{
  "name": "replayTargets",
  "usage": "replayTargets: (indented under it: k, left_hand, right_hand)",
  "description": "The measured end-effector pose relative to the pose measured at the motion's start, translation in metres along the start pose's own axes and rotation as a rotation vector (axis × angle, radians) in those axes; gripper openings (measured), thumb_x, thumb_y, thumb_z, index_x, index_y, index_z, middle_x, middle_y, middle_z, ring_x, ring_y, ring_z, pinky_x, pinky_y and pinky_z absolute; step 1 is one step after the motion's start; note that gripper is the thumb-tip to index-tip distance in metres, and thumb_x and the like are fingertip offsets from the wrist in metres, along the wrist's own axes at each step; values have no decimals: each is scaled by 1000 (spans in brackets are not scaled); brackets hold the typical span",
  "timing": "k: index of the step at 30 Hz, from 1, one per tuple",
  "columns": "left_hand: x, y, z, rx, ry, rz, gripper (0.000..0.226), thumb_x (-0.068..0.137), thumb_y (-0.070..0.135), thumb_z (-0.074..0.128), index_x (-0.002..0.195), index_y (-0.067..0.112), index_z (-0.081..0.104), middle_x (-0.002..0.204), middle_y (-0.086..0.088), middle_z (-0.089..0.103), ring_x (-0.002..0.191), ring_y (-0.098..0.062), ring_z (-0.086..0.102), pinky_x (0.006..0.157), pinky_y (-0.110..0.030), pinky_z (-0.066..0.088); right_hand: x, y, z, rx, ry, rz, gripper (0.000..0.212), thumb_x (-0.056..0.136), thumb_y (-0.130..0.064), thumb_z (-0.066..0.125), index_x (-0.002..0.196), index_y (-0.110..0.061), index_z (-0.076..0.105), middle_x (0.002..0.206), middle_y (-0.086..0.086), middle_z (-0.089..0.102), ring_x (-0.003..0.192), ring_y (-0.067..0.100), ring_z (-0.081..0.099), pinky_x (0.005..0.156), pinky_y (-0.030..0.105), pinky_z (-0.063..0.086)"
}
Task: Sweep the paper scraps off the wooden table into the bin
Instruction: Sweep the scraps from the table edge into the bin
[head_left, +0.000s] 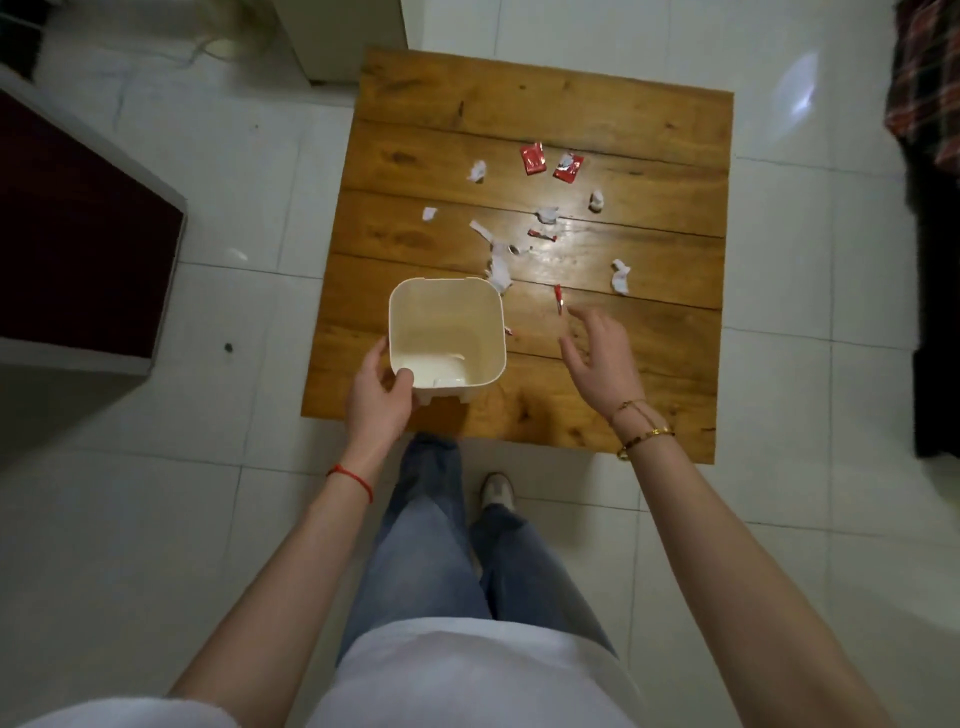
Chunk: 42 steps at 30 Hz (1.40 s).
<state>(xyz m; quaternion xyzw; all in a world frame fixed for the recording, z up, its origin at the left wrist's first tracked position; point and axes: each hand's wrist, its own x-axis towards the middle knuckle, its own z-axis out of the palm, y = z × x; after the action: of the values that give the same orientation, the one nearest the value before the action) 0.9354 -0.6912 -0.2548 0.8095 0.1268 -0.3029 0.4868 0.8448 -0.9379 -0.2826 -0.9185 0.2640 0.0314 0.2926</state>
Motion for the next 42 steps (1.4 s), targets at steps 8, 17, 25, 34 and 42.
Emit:
replayTargets:
  k: [8, 17, 25, 34, 42]
  left_hand:
    - [-90, -72, 15, 66, 71, -58, 45, 93, 19, 51, 137, 21, 47, 127, -7, 62, 111, -25, 61, 90, -46, 55]
    - [-115, -110, 39, 188, -4, -28, 46, 93, 19, 46, 139, 19, 47, 111, -7, 68, 98, -23, 64, 80, -32, 51]
    - [-87, -142, 58, 129, -89, -34, 42, 92, 14, 48, 133, 15, 52, 109, -2, 67, 99, -19, 65, 89, -35, 53]
    - [-51, -185, 68, 160, -120, -118, 39, 91, 15, 51, 130, 16, 54, 103, 4, 66, 86, -6, 61, 64, -7, 40]
    - [-31, -210, 72, 136, -139, -186, 41, 90, 12, 52, 131, 14, 54, 116, -4, 68, 94, -12, 63, 68, -8, 42]
  right_hand:
    - [-37, 26, 11, -36, -103, -63, 38, 95, -26, 48, 131, -15, 47, 132, 7, 52, 123, 25, 44, 106, 40, 36]
    - [-46, 31, 32, -43, -122, -95, 40, 95, -24, 48, 132, -10, 48, 133, 11, 52, 126, 27, 43, 108, 40, 34]
    - [-27, 38, 66, -75, -134, -144, 41, 95, -27, 46, 134, -12, 46, 134, 10, 52, 126, 28, 43, 108, 40, 33]
    - [31, 36, 101, -62, -162, -212, 50, 97, -26, 44, 144, -12, 33, 152, 10, 32, 141, 25, 27, 117, 38, 22]
    - [62, 37, 148, -117, -335, -240, 58, 97, -27, 42, 149, -13, 21, 158, 9, 18, 146, 25, 15, 120, 40, 15]
